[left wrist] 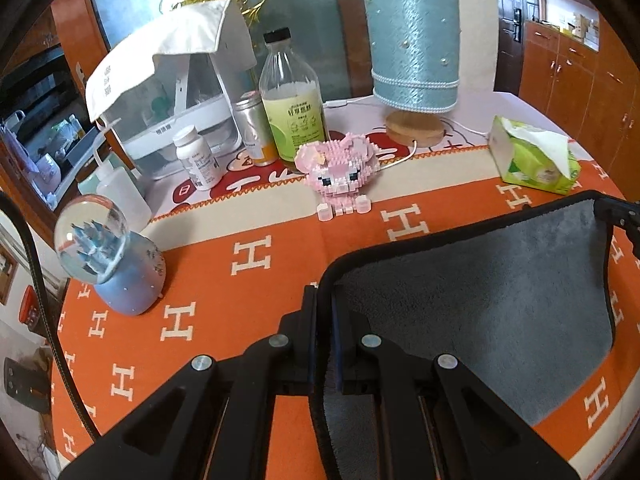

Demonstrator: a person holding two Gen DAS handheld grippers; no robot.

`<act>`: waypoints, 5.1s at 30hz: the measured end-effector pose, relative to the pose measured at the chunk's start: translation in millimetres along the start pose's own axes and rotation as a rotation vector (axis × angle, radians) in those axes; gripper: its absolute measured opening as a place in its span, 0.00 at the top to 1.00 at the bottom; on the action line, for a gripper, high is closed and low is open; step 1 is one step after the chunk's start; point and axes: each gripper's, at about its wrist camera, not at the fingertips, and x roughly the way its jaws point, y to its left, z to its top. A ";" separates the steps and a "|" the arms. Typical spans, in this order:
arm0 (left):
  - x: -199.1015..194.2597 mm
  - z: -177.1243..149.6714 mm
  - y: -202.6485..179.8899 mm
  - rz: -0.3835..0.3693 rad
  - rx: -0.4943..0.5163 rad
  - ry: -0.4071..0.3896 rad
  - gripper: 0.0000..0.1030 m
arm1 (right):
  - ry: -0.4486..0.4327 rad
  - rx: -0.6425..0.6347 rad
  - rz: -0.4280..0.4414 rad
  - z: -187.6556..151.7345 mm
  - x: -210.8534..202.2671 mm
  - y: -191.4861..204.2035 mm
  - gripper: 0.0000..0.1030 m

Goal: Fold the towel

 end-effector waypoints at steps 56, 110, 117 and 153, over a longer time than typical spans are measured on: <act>70.5 4.4 -7.6 0.016 -0.142 0.099 0.01 | 0.094 0.069 -0.014 6.2 59.6 18.0 0.57; -236.3 -77.4 -21.2 -0.080 -0.197 -0.126 0.01 | -0.048 0.126 0.133 -59.6 -193.8 36.6 0.34; -261.9 -100.2 -21.6 -0.098 -0.220 -0.144 0.01 | -0.049 0.111 0.159 -80.3 -217.7 45.5 0.34; -281.6 -151.5 -36.2 -0.070 -0.226 -0.088 0.01 | -0.089 0.104 0.113 -142.2 -263.1 59.7 0.33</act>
